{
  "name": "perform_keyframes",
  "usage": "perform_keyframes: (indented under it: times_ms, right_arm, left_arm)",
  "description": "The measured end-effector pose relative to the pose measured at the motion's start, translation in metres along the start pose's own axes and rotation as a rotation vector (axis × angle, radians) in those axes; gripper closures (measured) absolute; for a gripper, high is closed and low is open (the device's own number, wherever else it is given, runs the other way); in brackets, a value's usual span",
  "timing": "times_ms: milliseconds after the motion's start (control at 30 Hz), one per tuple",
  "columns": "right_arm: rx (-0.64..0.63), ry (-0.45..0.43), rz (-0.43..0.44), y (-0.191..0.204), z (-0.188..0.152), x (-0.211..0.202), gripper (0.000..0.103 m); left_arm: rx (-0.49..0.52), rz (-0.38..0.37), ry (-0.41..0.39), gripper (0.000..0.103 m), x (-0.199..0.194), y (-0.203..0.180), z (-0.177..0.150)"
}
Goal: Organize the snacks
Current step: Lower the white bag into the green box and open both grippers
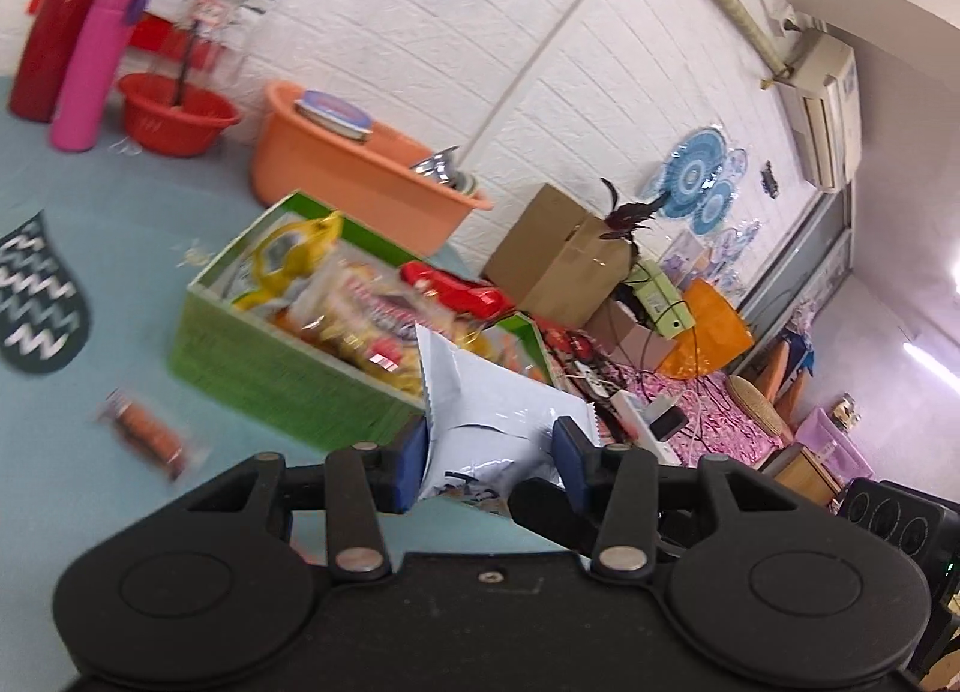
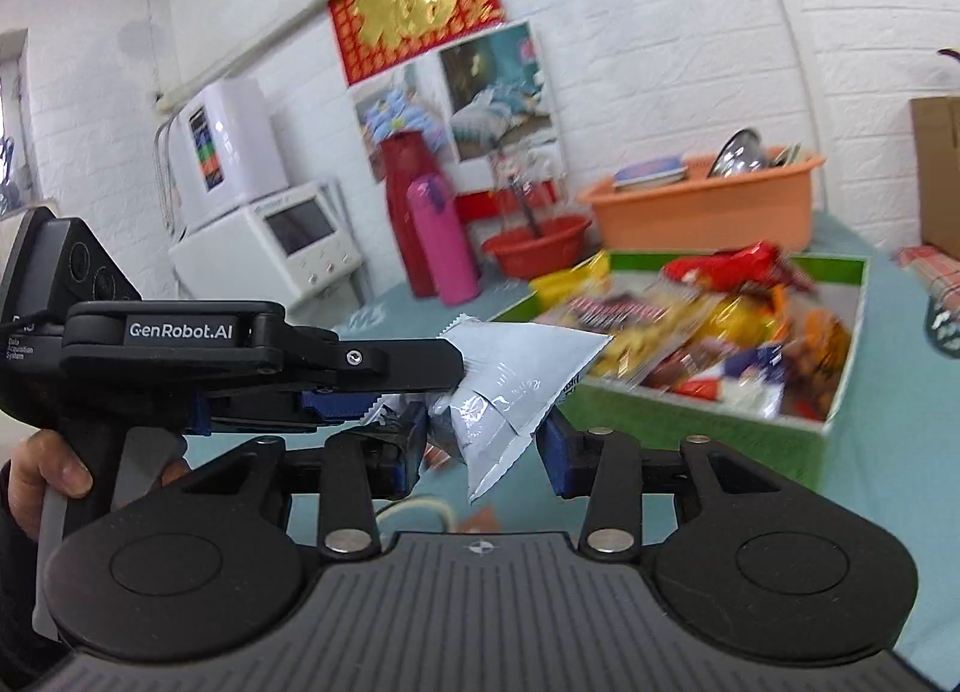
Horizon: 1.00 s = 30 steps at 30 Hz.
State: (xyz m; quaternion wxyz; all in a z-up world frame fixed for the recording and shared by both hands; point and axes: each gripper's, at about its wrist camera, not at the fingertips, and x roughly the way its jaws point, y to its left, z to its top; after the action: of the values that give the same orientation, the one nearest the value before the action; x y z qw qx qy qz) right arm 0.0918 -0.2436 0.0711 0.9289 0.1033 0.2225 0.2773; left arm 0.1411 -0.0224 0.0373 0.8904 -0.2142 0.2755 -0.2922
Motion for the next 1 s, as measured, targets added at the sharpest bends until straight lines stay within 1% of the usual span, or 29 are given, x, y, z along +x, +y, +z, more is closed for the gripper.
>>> perform_keyframes:
  times_ms: [133, 267, 400, 500, 533, 567, 600, 633, 667, 700, 767, 800, 833, 867, 900, 933, 967, 1000]
  right_arm:
    - [0.015, -0.054, -0.043, -0.021, 0.012, -0.004, 0.033]
    - [0.036, -0.091, -0.086, -0.043, 0.02, -0.005, 0.034]
    - [0.044, -0.106, -0.113, -0.061, 0.024, 0.0, 0.034]
    - [0.046, -0.116, -0.116, -0.072, 0.027, 0.005, 0.034]
    - [0.048, -0.115, -0.117, -0.075, 0.027, 0.008, 0.034]
    - [0.048, -0.111, -0.121, -0.079, 0.027, 0.013, 0.033]
    - [0.04, -0.102, -0.127, -0.082, 0.026, 0.018, 0.03]
    - [0.022, -0.088, -0.145, -0.084, 0.025, 0.024, 0.021]
    - [-0.006, -0.068, -0.174, -0.084, 0.023, 0.028, 0.011]
    - [-0.047, -0.058, -0.235, -0.081, 0.02, 0.03, 0.0]
    - [-0.133, -0.098, -0.312, -0.075, 0.012, 0.026, 0.0]
    - [-0.155, -0.102, -0.33, -0.075, 0.011, 0.025, 0.0]
    - [-0.155, -0.098, -0.332, -0.075, 0.011, 0.025, 0.004]
    - [-0.143, -0.092, -0.315, -0.078, 0.013, 0.026, 0.017]
    - [-0.123, -0.074, -0.277, -0.081, 0.015, 0.029, 0.034]
    - [-0.106, -0.059, -0.262, -0.083, 0.017, 0.033, 0.037]
    - [-0.101, -0.041, -0.26, -0.083, 0.017, 0.038, 0.039]
    - [-0.111, -0.03, -0.258, -0.083, 0.017, 0.042, 0.047]
  left_arm:
    - [0.035, -0.035, 0.007, 0.042, 0.029, -0.012, 0.015]
    - [0.043, -0.065, 0.023, 0.042, 0.059, -0.017, 0.026]
    - [0.05, -0.069, 0.032, 0.042, 0.08, -0.02, 0.033]
    - [0.058, -0.059, 0.036, 0.042, 0.094, -0.019, 0.039]
    - [0.06, -0.048, 0.038, 0.041, 0.099, -0.017, 0.039]
    - [0.067, -0.03, 0.041, 0.036, 0.104, -0.015, 0.039]
    - [0.071, -0.003, 0.043, 0.031, 0.109, -0.013, 0.038]
    - [0.07, 0.03, 0.042, 0.023, 0.111, -0.009, 0.037]
    - [0.065, 0.043, 0.047, 0.019, 0.111, -0.006, 0.035]
    - [0.054, 0.036, 0.049, 0.019, 0.109, -0.002, 0.034]
    - [0.041, 0.019, 0.047, 0.019, 0.104, 0.003, 0.032]
    - [0.051, 0.026, 0.051, 0.019, 0.103, 0.003, 0.031]
    - [0.071, 0.04, 0.057, 0.025, 0.104, 0.001, 0.031]
    - [0.087, 0.046, 0.068, 0.034, 0.107, 0.0, 0.031]
    - [0.101, 0.056, 0.08, 0.038, 0.111, -0.001, 0.031]
    - [0.104, 0.072, 0.088, 0.046, 0.114, 0.0, 0.03]
    - [0.106, 0.084, 0.094, 0.048, 0.118, 0.0, 0.03]
    - [0.108, 0.095, 0.096, 0.048, 0.122, 0.002, 0.029]
